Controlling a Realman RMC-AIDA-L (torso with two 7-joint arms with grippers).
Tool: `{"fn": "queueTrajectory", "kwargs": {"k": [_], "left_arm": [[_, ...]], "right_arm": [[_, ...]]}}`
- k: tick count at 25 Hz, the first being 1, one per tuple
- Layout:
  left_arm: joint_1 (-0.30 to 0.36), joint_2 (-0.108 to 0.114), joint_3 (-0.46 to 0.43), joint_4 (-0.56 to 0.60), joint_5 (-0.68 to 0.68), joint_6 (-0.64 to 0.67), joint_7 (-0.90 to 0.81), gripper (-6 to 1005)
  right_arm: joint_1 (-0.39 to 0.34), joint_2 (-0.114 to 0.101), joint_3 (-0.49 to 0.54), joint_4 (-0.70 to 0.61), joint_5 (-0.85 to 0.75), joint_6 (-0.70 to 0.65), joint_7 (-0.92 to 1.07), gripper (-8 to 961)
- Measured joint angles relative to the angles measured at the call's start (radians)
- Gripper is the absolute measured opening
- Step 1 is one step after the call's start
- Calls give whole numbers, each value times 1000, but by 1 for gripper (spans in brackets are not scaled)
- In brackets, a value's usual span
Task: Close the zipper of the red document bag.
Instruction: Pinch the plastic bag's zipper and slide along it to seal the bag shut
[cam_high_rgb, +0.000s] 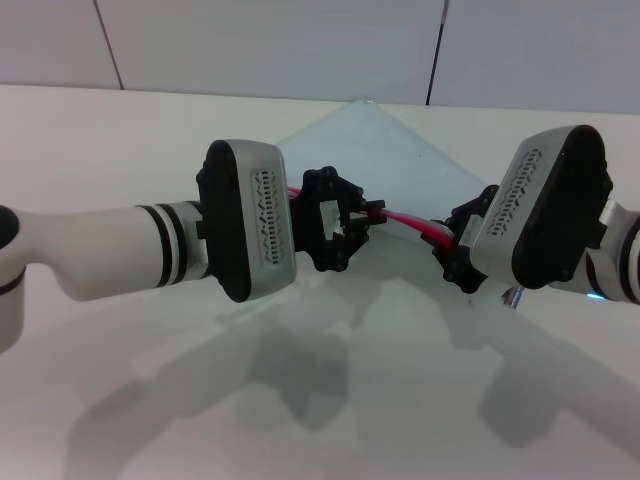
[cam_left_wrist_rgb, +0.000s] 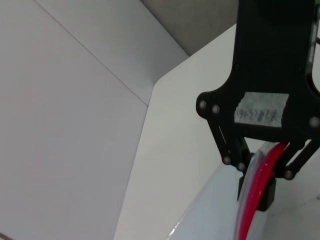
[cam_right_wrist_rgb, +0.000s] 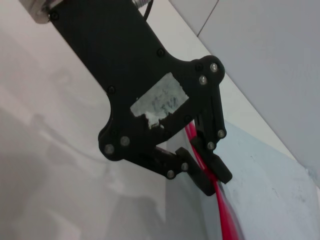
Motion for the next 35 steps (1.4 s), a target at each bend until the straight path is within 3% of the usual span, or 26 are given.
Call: {"fn": "queueTrajectory", "kwargs": {"k": [35], "left_arm": [[19,-2,3,-3,-1,51,4,87]], "right_arm": [[0,0,4,7,1,4,0,80]]}}
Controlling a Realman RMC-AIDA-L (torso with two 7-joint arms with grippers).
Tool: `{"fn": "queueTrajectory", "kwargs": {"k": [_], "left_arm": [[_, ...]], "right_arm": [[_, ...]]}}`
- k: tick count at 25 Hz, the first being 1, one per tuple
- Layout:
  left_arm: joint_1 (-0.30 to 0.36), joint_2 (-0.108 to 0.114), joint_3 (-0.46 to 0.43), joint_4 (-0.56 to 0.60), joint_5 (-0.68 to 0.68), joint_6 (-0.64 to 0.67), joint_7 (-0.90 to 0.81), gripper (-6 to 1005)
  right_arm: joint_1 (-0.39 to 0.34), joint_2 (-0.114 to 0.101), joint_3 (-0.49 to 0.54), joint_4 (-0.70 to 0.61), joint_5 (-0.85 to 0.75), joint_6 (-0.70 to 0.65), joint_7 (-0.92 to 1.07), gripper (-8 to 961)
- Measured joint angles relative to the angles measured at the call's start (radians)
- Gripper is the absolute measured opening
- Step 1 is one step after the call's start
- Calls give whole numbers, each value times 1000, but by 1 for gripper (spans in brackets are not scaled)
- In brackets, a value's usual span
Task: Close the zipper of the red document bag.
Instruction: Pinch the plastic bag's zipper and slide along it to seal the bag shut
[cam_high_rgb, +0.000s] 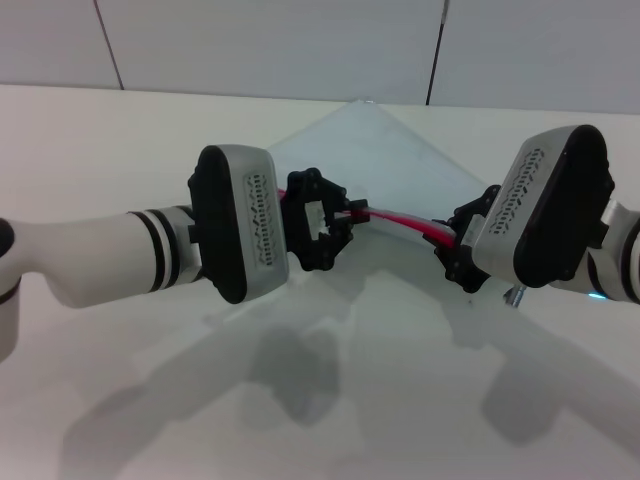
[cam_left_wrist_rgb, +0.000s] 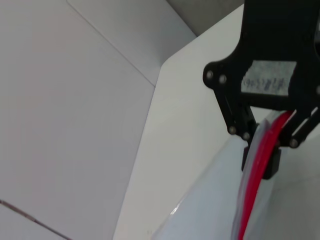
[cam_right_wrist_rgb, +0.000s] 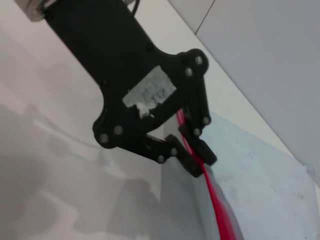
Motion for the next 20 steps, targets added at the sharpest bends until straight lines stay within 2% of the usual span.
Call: {"fn": "queueTrajectory", "kwargs": {"k": [12,20], "left_arm": [[30,2,-8,-2,-37,37,19,92],[66,7,-18,-1,-113,55,76,95]], "right_arm": [[-6,0,24,2,-7,1,6,84],[-11,0,49,3,-8,2,6,86]]}}
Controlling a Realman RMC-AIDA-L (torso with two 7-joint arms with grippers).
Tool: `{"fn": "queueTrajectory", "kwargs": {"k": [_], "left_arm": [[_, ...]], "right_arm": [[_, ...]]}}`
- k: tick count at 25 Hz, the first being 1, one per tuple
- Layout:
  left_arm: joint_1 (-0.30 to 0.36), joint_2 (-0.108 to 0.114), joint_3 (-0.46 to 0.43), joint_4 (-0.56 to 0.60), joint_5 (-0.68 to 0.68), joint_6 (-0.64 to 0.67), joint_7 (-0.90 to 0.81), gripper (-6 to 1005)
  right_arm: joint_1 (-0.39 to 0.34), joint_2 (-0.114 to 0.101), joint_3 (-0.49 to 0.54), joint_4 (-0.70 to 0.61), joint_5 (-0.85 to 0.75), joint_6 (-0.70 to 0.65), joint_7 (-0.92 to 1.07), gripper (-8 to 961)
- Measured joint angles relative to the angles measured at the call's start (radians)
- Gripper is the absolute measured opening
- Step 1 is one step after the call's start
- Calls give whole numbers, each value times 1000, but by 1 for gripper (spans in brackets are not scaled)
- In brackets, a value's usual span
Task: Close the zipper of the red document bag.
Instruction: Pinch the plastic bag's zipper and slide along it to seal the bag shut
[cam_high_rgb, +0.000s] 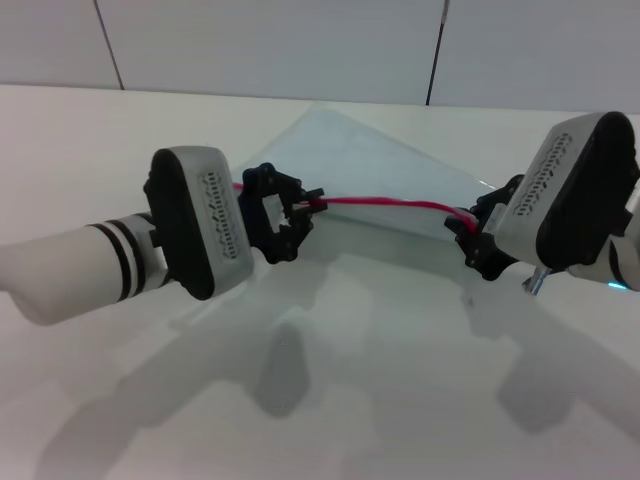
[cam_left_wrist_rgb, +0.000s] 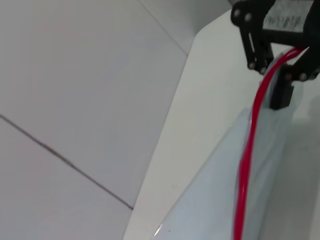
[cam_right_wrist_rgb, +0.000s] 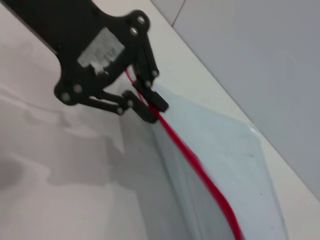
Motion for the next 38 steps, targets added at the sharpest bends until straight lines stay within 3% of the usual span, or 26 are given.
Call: {"fn": "queueTrajectory", "kwargs": {"k": [23,38], "left_arm": [[106,-2,-107,32,-9,12,2,105],[123,-1,-128,31,-41,12,3,111]], "right_arm": [[-14,1,68,29,-11,1,-6,93],[-16,1,77,45,-15,13,-6,98]]}}
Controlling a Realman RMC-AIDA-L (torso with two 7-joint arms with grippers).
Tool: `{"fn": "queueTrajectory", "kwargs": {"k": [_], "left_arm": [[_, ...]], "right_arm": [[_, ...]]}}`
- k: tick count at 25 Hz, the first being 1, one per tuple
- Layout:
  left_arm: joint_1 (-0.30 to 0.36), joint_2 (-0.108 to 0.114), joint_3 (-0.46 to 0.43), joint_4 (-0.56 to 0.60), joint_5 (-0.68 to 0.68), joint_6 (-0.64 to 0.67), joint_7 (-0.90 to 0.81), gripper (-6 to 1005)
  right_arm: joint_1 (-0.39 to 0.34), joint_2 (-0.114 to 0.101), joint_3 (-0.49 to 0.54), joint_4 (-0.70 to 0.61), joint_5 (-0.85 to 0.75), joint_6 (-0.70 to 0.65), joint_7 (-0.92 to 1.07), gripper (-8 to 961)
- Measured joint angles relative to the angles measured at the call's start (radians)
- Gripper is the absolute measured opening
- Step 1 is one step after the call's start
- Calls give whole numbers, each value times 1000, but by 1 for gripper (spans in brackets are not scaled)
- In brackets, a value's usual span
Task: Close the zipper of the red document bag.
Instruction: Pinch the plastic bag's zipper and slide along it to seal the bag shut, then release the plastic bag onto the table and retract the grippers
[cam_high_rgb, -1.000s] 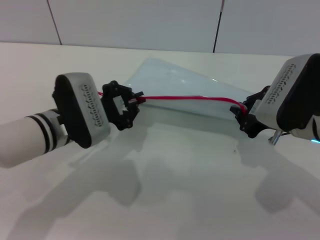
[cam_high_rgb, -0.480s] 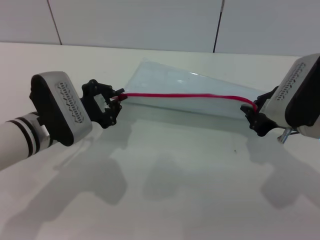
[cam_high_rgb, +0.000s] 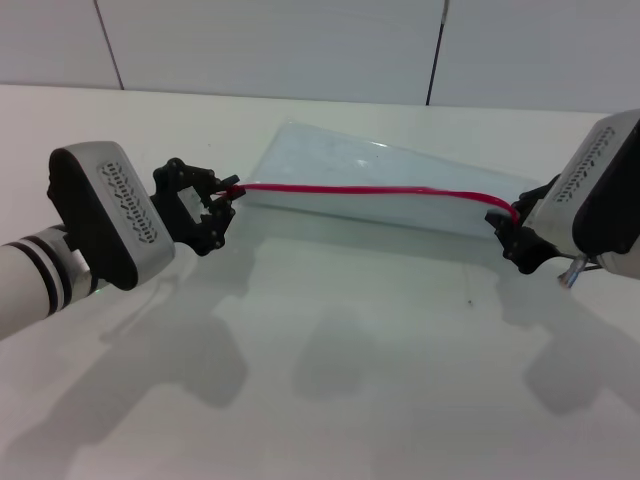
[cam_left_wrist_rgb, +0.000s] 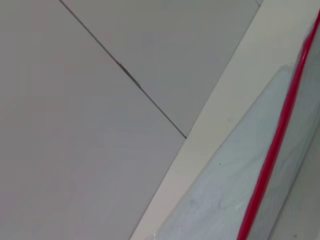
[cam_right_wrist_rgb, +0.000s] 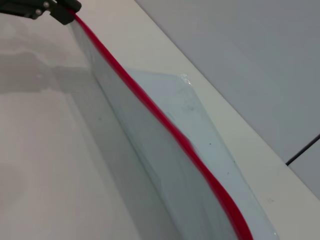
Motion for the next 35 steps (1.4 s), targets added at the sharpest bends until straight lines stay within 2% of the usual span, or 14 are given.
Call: {"fn": "queueTrajectory", "kwargs": {"k": [12,25,27,35], "left_arm": [[11,-2,-12,-2,-3,0,8,116],[4,0,-23,-2,-164,-19,19,121],[5,1,-30,-4,-237,-43,23,122],[13,0,-52,-8,-305,-114,25,320]], "right_arm": [[1,-2,-1,11,-1,13,0,101],[-19,2,4,6,-26,81,37,105],[-21,2,5,4,-27,81,37,179],[-82,3,6,-68,-29,79,39,513]]}}
